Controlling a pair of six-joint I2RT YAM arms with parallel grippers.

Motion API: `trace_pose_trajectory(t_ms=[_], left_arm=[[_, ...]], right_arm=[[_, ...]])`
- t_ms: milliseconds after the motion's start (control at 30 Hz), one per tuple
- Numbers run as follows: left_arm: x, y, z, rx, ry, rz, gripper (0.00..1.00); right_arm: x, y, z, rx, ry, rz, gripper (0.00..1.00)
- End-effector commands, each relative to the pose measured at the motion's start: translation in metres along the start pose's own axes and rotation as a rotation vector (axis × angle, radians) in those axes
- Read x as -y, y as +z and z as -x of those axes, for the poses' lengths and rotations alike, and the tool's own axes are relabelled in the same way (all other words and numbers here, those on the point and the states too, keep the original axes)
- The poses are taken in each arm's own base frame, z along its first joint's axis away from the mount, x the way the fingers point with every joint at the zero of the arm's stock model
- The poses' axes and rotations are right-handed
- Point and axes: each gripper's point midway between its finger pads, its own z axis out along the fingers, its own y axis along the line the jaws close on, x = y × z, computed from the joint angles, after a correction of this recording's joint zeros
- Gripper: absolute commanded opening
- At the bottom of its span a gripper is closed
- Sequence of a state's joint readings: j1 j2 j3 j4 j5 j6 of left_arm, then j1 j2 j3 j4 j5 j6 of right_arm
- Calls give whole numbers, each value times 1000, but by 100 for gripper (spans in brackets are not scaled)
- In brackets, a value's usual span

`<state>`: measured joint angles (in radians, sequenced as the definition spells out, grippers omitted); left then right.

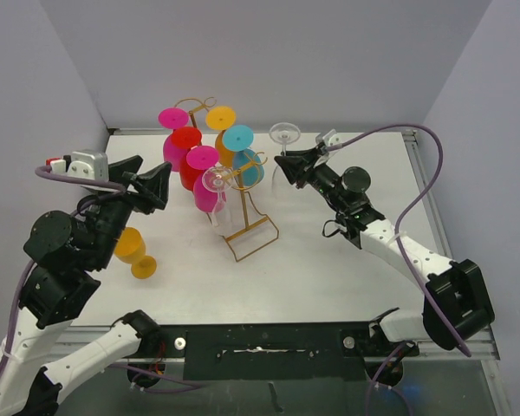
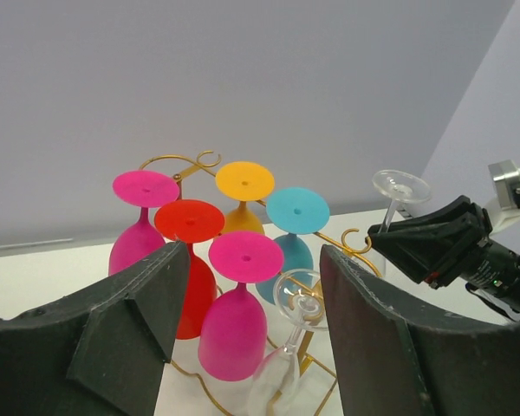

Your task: Place the wine glass upside down on the wine glass rack

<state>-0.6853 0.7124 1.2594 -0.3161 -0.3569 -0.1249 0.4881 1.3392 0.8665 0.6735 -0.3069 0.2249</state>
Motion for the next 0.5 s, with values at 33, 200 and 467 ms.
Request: trace_pose_trajectory(t_ms=[33,200,467], left_arm=[[0,3,13,14,14,11,60],[-1,2,13,13,10,12,60],[-1,0,13,11,1,13,60]], right_arm=[[-19,6,44,177,-44,76,0],[-25,12,37,171,-43,107,0],[-34,18,19,139,-51,132,0]])
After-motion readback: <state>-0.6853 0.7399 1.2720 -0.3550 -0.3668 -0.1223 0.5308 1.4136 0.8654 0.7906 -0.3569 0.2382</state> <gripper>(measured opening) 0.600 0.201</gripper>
